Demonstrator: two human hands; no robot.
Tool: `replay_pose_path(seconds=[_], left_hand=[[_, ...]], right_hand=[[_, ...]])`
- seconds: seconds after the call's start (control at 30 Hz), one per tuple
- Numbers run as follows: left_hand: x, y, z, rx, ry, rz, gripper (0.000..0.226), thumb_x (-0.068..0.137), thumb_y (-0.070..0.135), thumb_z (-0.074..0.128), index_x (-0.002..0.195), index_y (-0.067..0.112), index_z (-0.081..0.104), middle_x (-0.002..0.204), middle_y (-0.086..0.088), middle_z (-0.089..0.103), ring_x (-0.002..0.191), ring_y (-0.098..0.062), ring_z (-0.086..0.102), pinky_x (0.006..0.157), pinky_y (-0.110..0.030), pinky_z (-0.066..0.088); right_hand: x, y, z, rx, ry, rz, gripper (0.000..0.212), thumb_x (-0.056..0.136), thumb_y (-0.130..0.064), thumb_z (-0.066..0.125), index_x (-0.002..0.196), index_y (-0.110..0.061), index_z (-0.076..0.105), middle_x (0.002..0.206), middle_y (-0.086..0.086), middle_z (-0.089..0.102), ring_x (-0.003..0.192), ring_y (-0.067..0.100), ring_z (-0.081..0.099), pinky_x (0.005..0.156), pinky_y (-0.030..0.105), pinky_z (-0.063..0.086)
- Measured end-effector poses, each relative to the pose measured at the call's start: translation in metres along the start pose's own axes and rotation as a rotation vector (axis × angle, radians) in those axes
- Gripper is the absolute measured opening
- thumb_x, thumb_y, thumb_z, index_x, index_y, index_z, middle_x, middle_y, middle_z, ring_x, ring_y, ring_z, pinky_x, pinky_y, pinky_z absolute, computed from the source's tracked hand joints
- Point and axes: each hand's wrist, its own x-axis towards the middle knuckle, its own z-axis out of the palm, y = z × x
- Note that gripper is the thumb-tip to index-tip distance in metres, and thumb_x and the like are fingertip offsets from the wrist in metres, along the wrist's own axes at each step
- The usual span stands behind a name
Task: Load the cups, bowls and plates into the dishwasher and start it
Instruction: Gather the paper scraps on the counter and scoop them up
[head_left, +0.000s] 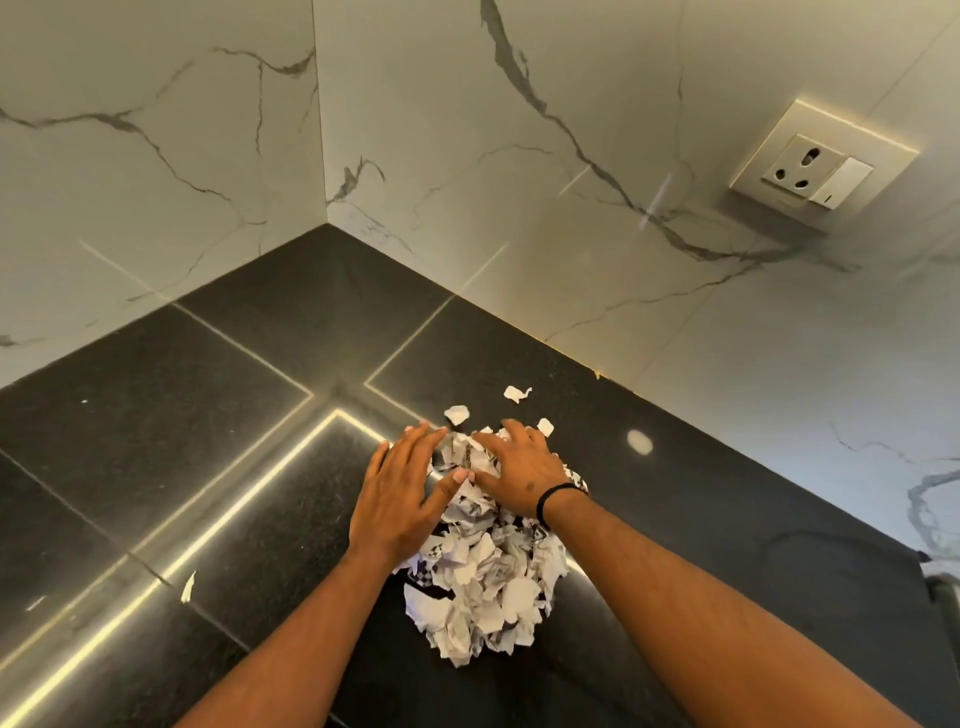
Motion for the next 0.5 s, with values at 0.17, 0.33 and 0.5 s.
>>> replay_pose_path(seconds=[0.17, 0.33, 0.5], left_hand=[[0.0, 0.0, 0.003, 0.028, -0.013, 0.01, 0.078, 0.093, 0.079, 0.01, 0.157, 0.036, 0.026, 0.166, 0.008, 0.019, 0.153, -0.004, 0.006, 0.127, -0.04, 0.001], [0.001, 0.0, 0.003, 0.074, -0.036, 0.01, 0.077, 0.094, 0.079, 0.007, 0.157, 0.038, 0.022, 0.167, 0.01, 0.014, 0.154, -0.006, 0.004, 0.127, -0.041, 0.0], [0.001, 0.0, 0.004, 0.089, -0.045, 0.003, 0.08, 0.093, 0.08, 0.004, 0.159, 0.038, 0.018, 0.167, 0.012, 0.009, 0.154, -0.005, 0.001, 0.127, -0.041, -0.002]], right_hand=[[-0.027, 0.0, -0.006, -0.039, 0.041, 0.017, 0.067, 0.087, -0.073, 0.048, 0.146, -0.043, 0.036, 0.152, 0.004, 0.036, 0.14, 0.031, 0.033, 0.109, 0.061, 0.035], [0.002, 0.006, -0.032, -0.012, 0.274, 0.03, 0.057, 0.1, -0.053, 0.045, 0.145, -0.017, 0.045, 0.145, 0.009, 0.046, 0.134, 0.03, 0.041, 0.108, 0.047, 0.042], [0.047, 0.009, -0.041, 0.137, 0.067, 0.108, 0.072, 0.099, -0.048, 0.052, 0.156, -0.011, 0.026, 0.163, 0.014, 0.018, 0.147, 0.033, 0.027, 0.118, 0.047, 0.033]])
